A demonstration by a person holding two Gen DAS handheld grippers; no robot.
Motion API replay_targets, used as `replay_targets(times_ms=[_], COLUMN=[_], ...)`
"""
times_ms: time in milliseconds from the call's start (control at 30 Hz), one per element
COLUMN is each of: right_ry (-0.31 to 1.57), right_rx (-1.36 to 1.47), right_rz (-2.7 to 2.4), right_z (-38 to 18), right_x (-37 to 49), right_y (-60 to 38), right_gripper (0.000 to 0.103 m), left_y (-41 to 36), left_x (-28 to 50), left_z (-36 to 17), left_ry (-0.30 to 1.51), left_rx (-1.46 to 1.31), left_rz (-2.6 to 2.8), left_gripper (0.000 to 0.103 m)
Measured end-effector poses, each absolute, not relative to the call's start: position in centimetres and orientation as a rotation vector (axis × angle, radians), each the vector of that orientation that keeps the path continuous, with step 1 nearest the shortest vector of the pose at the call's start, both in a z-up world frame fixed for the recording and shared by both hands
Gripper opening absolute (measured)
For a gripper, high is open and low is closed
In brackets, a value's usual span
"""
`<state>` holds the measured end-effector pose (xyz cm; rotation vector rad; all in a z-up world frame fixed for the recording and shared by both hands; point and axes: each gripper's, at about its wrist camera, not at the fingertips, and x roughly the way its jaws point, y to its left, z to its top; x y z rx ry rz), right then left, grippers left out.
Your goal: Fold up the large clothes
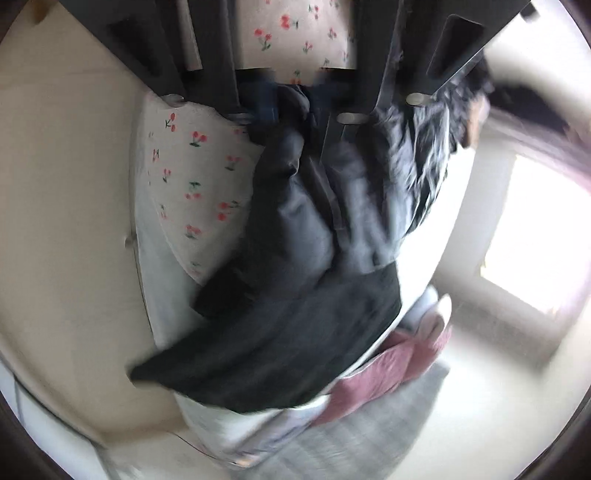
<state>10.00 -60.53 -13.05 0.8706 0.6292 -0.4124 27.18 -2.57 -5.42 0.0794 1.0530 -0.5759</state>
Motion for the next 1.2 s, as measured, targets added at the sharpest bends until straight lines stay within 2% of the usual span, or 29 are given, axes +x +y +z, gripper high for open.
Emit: replay_targets(times_ms=[233, 300, 400, 500, 533, 600, 667, 833, 1033, 1200], right_ry=[0.508, 0.523, 0.591, 0.703, 0.764, 0.910, 0.971, 0.880, 0.756, 0.727], right_rx=[0.447, 0.345, 0.192, 0.119, 0.106, 0.096, 0.106, 0.128, 0.259, 0.355], right_rz=[-0.557, -0.613, -0.718, -0.850, -0.903, -1.018, -1.067, -0.996, -0.748, -0.569], right_z=[0.0, 2.0, 2.1, -0.7, -2.1, -5.4, -7.2, -5.8, -1.4, -0.2], right_x=[12.3, 14.2, 18.2, 21.5, 22.3, 23.5, 23.5, 21.8, 20.1, 19.7], right_y=[-59.0, -59.2, -60.0, -61.7, -62.3, -63.2, -63.1, -59.8, -54.1, -50.2], right_gripper=[0.007, 0.007, 0.007, 0.008, 0.015, 0.023, 0.029, 0.063, 0.073, 0.074], left_y=[-3.2, -2.9, -2.3, -1.2, -0.4, 1.1, 3.0, 8.9, 18.8, 26.4], left_x=[27.3, 27.3, 27.2, 27.3, 27.4, 27.6, 27.9, 28.7, 29.4, 31.5], left_z=[-7.4, -8.2, -8.9, -9.0, -8.6, -7.8, -7.0, -5.7, -5.7, -7.5], left_ry=[1.082, 1.101, 1.112, 1.106, 1.095, 1.069, 1.043, 1.001, 0.954, 0.966], left_rx=[0.102, 0.080, 0.063, 0.054, 0.055, 0.060, 0.068, 0.041, -0.062, -0.136], left_rz=[-0.577, -0.576, -0.560, -0.530, -0.511, -0.479, -0.440, -0.313, -0.098, 0.056], left_gripper=[0.085, 0.085, 0.085, 0.085, 0.085, 0.085, 0.085, 0.085, 0.085, 0.085])
